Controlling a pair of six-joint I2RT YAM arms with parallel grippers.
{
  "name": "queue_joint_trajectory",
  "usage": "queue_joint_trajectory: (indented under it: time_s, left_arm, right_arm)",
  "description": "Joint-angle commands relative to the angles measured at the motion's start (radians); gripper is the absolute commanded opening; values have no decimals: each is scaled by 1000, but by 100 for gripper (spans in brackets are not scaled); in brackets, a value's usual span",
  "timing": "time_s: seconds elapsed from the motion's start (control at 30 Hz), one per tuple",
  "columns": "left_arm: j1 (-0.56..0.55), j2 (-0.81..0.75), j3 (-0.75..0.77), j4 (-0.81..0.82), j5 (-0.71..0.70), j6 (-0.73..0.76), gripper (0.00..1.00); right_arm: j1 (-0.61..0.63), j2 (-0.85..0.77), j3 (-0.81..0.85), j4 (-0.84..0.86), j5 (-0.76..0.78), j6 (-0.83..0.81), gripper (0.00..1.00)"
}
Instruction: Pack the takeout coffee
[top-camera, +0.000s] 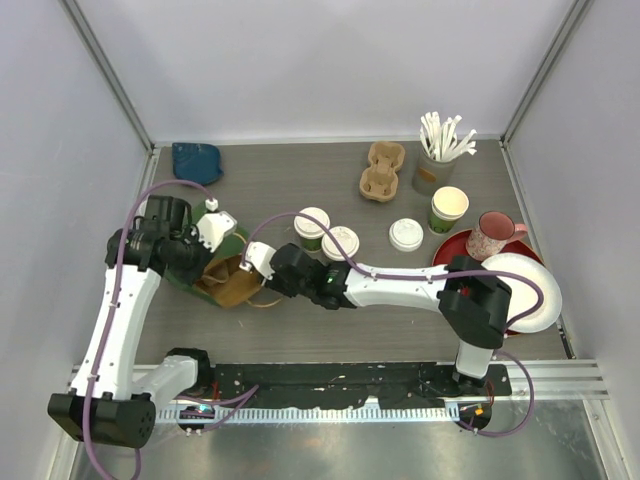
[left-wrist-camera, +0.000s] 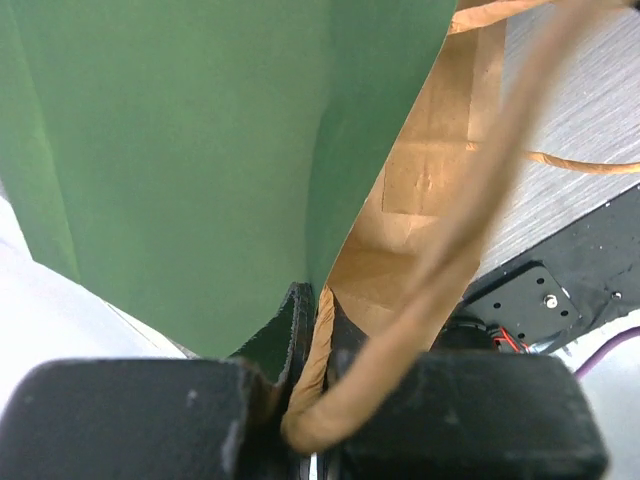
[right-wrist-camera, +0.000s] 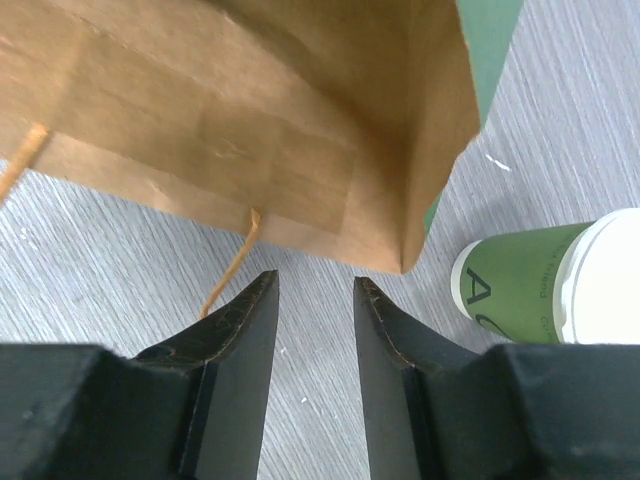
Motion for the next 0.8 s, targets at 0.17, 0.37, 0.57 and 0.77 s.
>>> queue_joint_trajectory:
  time_s: [0.17,0.37,0.57,0.77]
  left_arm:
    - [-3,10,79,-186,113,53,0]
    - [-29,-171,-79,-160,69,85,0]
    - [-44,-260,-99,-177,72,94,0]
    - [-44,-343,-105,-155,150,48,0]
  right_arm:
    - [32,-137,-93,142,-37,-56,43]
    - [45,-341,-186,286,-187,7,56]
    - [45,-452,-260,468,-401,79,62]
    - [98,-311,-273,640,-447,169,60]
